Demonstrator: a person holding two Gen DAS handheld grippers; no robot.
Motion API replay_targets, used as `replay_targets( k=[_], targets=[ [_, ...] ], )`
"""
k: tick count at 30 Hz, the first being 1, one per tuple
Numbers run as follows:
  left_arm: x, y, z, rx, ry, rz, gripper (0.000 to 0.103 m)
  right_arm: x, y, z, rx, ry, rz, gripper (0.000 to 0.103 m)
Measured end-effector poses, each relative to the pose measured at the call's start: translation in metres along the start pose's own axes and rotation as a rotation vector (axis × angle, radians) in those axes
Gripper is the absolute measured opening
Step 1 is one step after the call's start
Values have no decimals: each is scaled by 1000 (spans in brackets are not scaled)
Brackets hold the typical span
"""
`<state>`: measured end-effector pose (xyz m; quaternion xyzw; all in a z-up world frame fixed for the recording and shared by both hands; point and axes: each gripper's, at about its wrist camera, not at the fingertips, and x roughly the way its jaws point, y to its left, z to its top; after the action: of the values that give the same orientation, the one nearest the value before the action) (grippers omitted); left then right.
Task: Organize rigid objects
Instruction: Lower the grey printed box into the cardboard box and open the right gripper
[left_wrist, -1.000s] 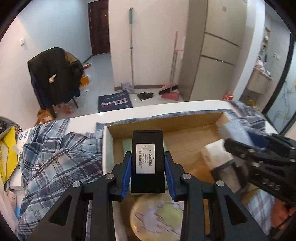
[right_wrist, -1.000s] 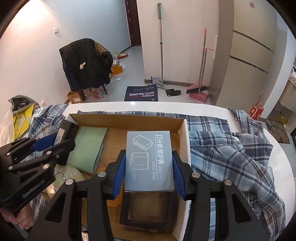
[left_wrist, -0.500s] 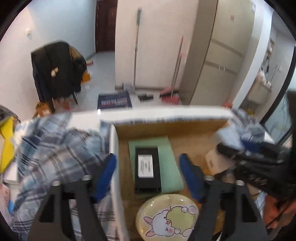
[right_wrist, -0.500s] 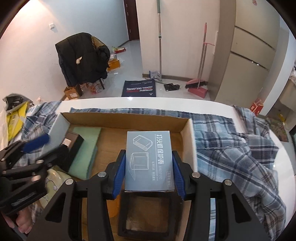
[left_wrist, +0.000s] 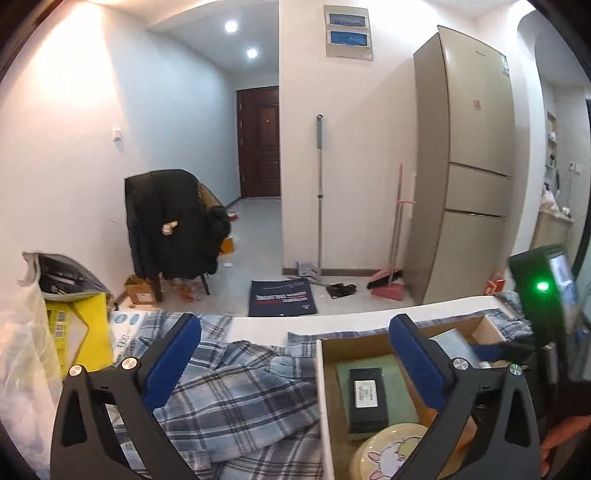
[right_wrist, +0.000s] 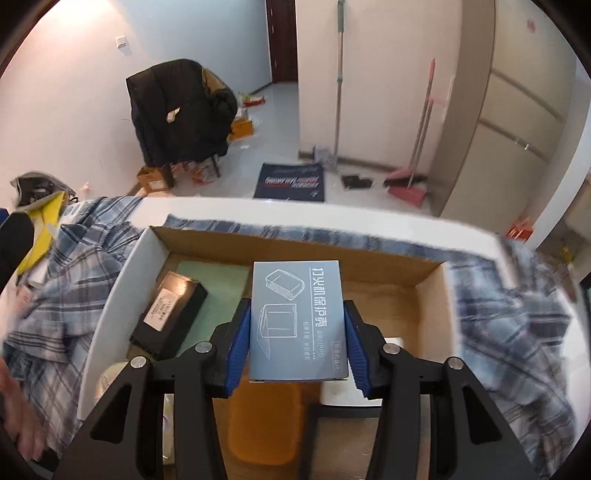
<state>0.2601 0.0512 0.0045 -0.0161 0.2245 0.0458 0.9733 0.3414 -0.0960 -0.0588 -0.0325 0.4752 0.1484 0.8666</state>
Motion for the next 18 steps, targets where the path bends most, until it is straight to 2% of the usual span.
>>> replay_targets(
  k=[4,8,10,12,18],
  targets=[
    [-3,7,0,-58,-2,-62,103,9,5,-1,-1,13,1,46],
    [-7,7,1,-64,-12,-74,103,13,8,-5,-9,19,10,46],
    [-10,8,2,-68,-16,-77,103,11,8,-6,-11,15,0,50],
    [-13,9,3,-75,-26,-79,103,3,5,-6,2,4,-4,59],
    [-39,3,15,-74,-87,-85,103,-49,-3,-11,-16,-59,17,59]
  ],
)
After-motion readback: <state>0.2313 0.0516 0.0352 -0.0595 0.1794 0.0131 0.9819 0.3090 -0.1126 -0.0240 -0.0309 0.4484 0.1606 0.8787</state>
